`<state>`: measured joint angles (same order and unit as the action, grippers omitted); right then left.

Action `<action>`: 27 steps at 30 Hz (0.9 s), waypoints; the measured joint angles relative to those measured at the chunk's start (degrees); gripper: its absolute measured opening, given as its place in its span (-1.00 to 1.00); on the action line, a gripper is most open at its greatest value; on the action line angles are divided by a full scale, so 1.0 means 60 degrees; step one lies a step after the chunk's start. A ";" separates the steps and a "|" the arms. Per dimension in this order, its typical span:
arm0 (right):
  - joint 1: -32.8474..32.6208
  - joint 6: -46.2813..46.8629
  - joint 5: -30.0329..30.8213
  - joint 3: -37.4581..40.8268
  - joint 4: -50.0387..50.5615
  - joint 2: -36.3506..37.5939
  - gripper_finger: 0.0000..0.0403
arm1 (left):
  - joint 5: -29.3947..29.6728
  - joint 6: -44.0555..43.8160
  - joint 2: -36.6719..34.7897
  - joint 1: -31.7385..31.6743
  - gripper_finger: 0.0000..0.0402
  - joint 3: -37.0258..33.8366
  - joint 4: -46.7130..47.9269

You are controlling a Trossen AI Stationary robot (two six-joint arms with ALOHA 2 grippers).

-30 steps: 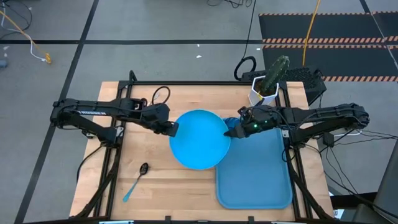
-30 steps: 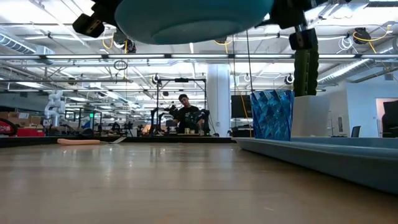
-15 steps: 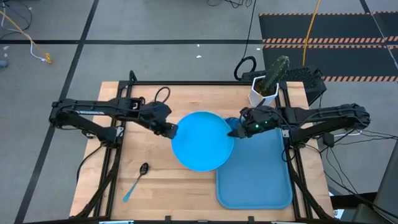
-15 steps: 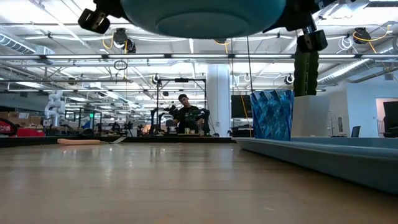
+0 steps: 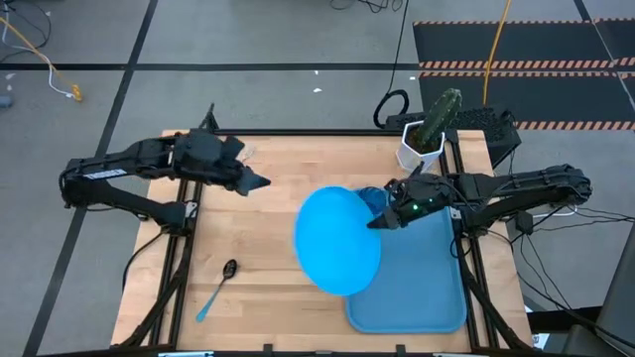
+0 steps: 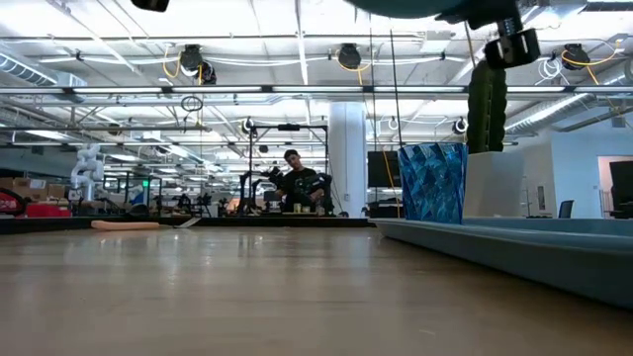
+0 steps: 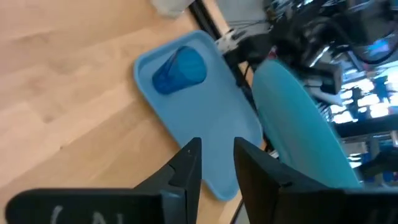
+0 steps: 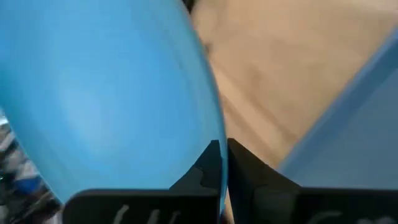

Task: Pick and place plate/cup/fork/spoon on tray
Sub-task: Put the light blue plate on the blue tray

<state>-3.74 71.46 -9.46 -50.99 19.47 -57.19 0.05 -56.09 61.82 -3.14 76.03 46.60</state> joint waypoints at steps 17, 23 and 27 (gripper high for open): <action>-0.1301 0.2143 -0.0460 0.0031 0.3832 0.0953 -0.99 | 0.0005 0.0659 -0.0420 -0.0022 -0.48 -0.0029 0.0748; -0.1797 0.2871 -0.0450 0.0033 0.6285 0.1543 -1.00 | 0.0184 0.1136 -0.0418 -0.0036 -0.48 -0.0029 0.0767; -0.2016 0.2910 -0.0423 0.0034 0.7566 0.1684 -1.00 | 0.0342 0.1354 -0.0421 -0.0036 -0.48 -0.0029 0.0761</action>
<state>-15.84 88.92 -12.00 -50.78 64.87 -47.09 2.10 -47.96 59.29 -3.36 75.85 51.16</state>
